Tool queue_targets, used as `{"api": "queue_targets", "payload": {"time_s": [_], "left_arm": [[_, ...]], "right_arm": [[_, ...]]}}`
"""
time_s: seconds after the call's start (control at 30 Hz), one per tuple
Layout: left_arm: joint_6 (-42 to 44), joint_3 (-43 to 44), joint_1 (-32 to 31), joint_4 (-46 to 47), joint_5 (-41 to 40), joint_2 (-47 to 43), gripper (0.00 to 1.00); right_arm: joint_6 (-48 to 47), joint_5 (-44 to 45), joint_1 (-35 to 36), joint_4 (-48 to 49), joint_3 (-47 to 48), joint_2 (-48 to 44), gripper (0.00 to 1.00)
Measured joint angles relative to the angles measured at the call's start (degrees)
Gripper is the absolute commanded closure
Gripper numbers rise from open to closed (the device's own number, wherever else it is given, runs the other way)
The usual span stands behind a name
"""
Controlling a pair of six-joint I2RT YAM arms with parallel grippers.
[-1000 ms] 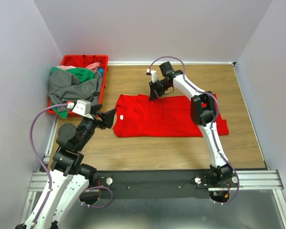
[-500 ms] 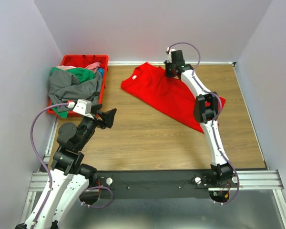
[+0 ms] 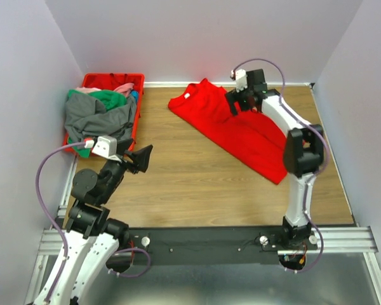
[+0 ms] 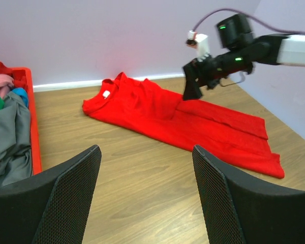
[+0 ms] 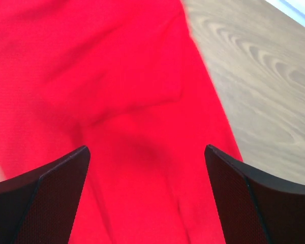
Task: Fold and stack the t-shirts
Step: Fold the tshirt
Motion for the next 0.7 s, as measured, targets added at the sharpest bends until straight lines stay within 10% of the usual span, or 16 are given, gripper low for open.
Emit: {"api": "queue_targets", "payload": {"time_s": [0.2, 0.4, 0.7], "left_arm": [[0.0, -0.2, 0.1, 0.3, 0.6, -1.9, 0.2], [0.0, -0.3, 0.2, 0.4, 1.3, -3.4, 0.2], [0.0, -0.4, 0.1, 0.7, 2.0, -3.8, 0.2]], "right_arm": [[-14.0, -3.1, 4.1, 0.6, -24.9, -24.3, 0.0], [-18.3, 1.0, 15.0, -1.4, -45.4, -29.9, 0.0], [-19.0, 5.7, 15.4, -4.2, -56.1, -41.5, 0.0]]}}
